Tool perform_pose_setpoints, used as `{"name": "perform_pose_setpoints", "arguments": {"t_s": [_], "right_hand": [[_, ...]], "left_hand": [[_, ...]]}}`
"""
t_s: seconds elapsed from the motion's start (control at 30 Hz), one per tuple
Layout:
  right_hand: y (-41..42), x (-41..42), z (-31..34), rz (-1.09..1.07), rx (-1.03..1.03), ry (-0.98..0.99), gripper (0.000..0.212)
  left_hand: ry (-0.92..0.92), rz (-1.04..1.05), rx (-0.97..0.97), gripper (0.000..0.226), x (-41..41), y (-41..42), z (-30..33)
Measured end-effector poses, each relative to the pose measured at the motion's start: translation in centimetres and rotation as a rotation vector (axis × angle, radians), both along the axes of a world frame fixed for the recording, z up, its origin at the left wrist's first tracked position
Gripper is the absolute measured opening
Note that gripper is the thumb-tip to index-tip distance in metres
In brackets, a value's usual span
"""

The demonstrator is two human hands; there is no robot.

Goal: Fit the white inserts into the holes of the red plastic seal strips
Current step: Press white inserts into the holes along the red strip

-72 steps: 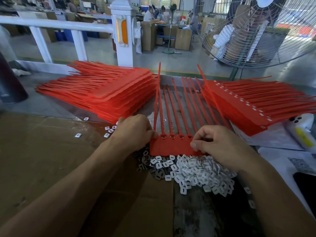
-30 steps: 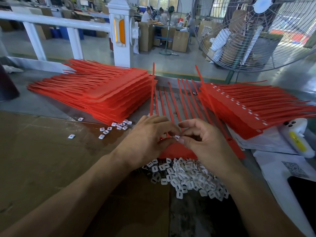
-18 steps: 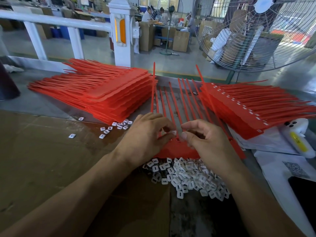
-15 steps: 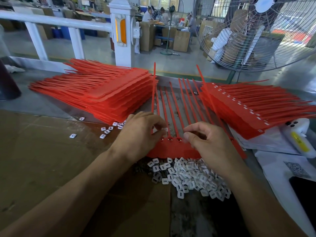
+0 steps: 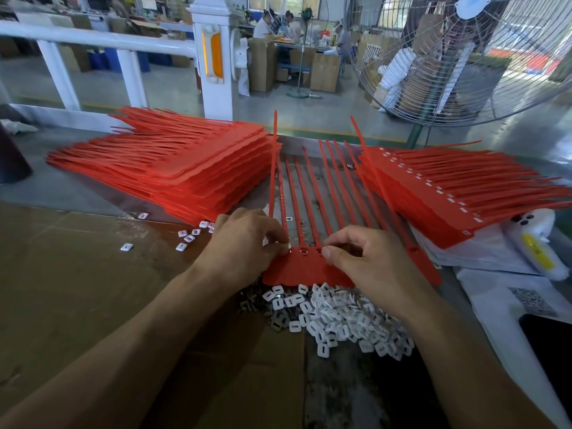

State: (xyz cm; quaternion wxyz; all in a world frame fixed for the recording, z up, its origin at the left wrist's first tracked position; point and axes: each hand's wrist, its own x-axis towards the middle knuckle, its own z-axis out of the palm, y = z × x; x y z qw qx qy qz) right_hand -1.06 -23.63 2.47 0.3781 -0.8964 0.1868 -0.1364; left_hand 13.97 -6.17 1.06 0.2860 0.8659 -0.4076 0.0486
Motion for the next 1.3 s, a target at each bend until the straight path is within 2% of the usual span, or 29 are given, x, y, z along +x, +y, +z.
{"name": "perform_pose_setpoints", "arguments": {"t_s": [0.3,0.8,1.0,1.13,1.3], "right_hand": [[0.0,0.0,-0.1,0.008,0.005,0.002,0.006],[-0.2,0.0,-0.2,0.011,-0.017,0.008,0.009],[0.0,0.1,-0.2,0.018,-0.007,0.010,0.011],[0.1,-0.1,0.1,0.052,-0.016,0.013,0.010],[0.4,-0.3,0.6,0.190,-0.033,0.013,0.004]], "left_hand": [[0.002,-0.026,0.005,0.013,0.0,0.1,0.1],[-0.171,-0.143,0.108,0.017,0.2,0.6,0.4],[-0.175,-0.197,0.255,0.025,-0.1,0.8,1.3],[-0.298,-0.202,0.363,0.031,-1.1,0.7,1.8],[-0.365,-0.189,0.389,0.036,-2.1,0.3,2.1]]}}
